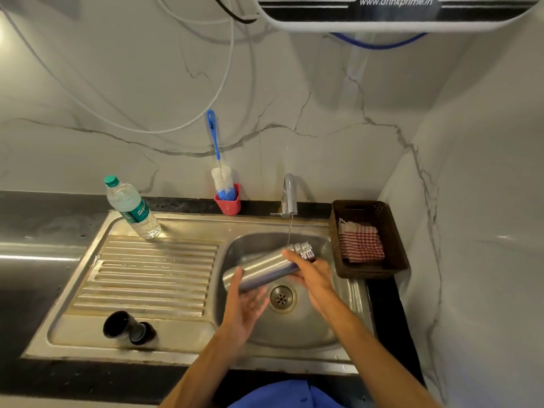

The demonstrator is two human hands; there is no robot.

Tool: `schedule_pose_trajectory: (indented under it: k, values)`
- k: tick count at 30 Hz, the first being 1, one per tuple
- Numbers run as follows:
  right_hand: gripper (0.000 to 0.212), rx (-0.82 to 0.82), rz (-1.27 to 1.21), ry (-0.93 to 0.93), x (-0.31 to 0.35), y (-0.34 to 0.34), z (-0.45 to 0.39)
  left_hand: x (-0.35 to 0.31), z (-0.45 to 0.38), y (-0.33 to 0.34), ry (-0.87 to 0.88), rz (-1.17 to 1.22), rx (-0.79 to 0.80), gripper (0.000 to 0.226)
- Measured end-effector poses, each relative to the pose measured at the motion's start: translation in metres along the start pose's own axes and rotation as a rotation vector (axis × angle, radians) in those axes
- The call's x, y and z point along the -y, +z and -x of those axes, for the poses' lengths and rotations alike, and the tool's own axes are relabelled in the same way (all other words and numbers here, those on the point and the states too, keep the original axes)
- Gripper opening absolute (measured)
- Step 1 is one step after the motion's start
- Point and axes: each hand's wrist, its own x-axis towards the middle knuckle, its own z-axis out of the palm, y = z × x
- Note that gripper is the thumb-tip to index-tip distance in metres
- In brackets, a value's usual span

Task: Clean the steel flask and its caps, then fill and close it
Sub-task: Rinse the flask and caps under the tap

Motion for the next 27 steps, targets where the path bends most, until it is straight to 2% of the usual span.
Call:
schedule_pose_trajectory:
  k: [2, 5, 7, 9, 11, 14, 16, 17, 21, 23, 25, 27]
  values:
    - [0.072, 0.097, -0.150, 0.083, 0.005, -0.005, 0.007, -0.014, 0.005, 0.007, 0.121, 0.012, 0.004, 0.050]
    - [0.059, 0.262, -0.556, 0.259, 0.001, -0.021, 0.013, -0.039, 0.006, 0.010, 0.310, -0.104, 0.021, 0.065]
    - [0.062, 0.273, -0.779, 0.357, -0.007, -0.030, 0.008, -0.057, 0.008, 0.014, 0.421, -0.257, 0.011, 0.072]
    - [0.060, 0.186, -0.845, 0.410, -0.016, -0.027, -0.002, -0.074, 0.017, 0.023, 0.516, -0.414, -0.031, 0.083]
    - [0.046, 0.087, -0.762, 0.432, -0.021, -0.013, -0.012, -0.090, 0.030, 0.033, 0.627, -0.627, -0.091, 0.091]
    - [0.028, 0.051, -0.517, 0.462, -0.022, 0.012, -0.016, -0.109, 0.054, 0.045, 0.794, -0.925, -0.106, 0.080]
    - [0.023, 0.073, -0.465, 0.481, -0.024, 0.028, -0.017, -0.122, 0.074, 0.052, 0.875, -1.032, -0.067, 0.075]
    - [0.021, 0.090, -0.423, 0.481, -0.026, 0.037, -0.019, -0.127, 0.083, 0.056, 0.900, -1.064, -0.046, 0.073]
    - [0.019, 0.214, 0.211, 0.288, -0.028, 0.073, -0.015, -0.146, 0.112, 0.063, 0.990, -1.095, 0.021, 0.074]
    - [0.013, 0.185, 0.417, 0.224, -0.024, 0.092, -0.005, -0.156, 0.125, 0.064, 1.018, -1.089, 0.052, 0.077]
    - [0.009, 0.143, 0.415, 0.172, -0.004, 0.107, 0.009, -0.168, 0.139, 0.064, 1.046, -1.089, 0.083, 0.081]
    - [0.024, 0.160, 0.399, 0.119, 0.030, 0.119, 0.024, -0.180, 0.153, 0.063, 1.094, -1.098, 0.115, 0.085]
